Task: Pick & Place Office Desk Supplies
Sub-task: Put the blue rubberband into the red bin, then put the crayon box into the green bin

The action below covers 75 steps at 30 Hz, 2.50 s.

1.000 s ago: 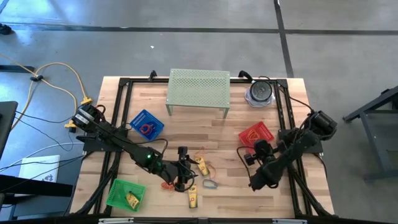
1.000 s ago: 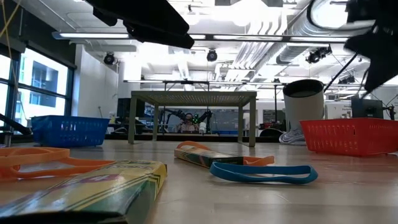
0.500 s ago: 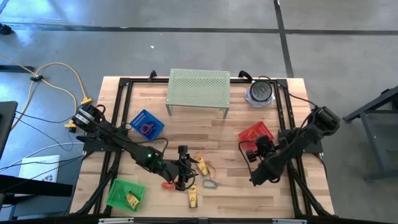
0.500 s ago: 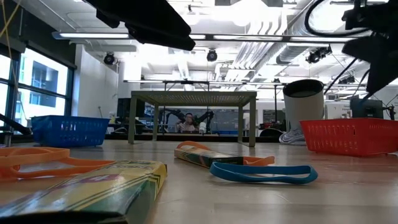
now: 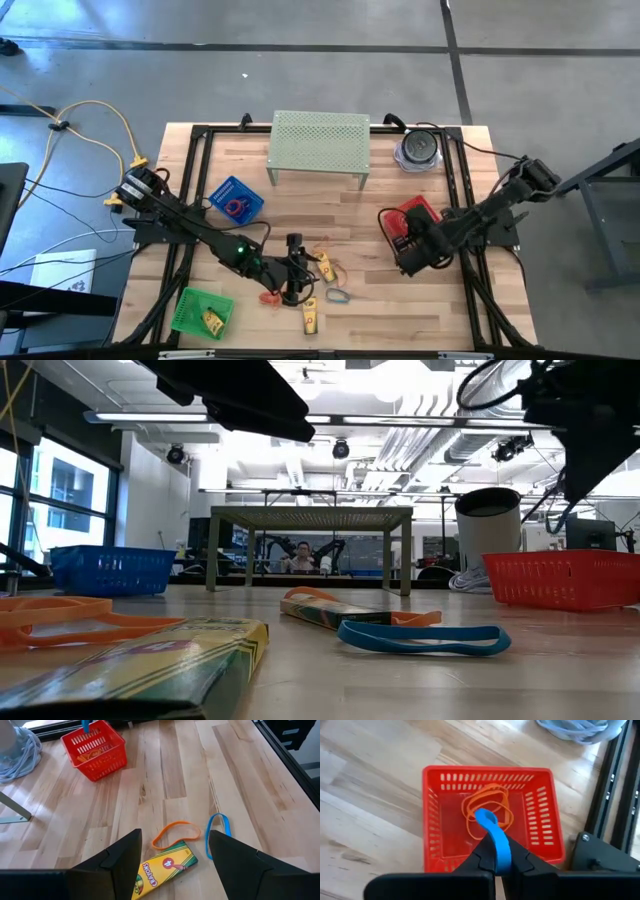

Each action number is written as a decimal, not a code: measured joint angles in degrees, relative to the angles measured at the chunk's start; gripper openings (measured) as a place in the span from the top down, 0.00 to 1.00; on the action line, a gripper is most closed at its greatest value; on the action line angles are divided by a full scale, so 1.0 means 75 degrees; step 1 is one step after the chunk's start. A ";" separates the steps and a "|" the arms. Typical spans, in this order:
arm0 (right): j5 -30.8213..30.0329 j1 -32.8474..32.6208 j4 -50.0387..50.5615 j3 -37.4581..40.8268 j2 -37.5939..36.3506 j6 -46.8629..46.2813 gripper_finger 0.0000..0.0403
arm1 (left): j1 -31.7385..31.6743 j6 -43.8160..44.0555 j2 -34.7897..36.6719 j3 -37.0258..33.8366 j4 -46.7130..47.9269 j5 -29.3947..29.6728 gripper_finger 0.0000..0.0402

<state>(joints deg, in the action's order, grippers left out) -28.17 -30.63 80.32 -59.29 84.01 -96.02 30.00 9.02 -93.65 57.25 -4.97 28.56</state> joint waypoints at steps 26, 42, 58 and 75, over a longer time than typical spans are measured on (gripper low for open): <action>0.0388 0.0906 -0.2130 0.1134 -0.0044 0.2035 0.98 | 0.0003 -0.0003 0.0000 0.0000 0.0029 -0.0006 0.44; -0.0031 0.0883 -0.0639 0.1131 -0.0099 0.0722 0.56 | 0.0003 -0.0003 0.0000 0.0000 0.0032 -0.0009 0.44; -0.1961 -0.0647 -0.1039 0.1081 -0.1554 -0.0421 0.55 | -0.0037 0.0294 0.0000 0.0000 0.0113 -0.1052 0.44; -0.4763 -0.2506 -0.7215 0.1081 -0.1017 0.4801 0.55 | -0.0852 -0.1913 0.0000 0.0000 0.1559 -0.2678 0.44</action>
<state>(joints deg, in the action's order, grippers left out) -63.89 -49.43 26.21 -51.18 76.38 -60.02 23.61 -5.33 -93.65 57.25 6.72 8.47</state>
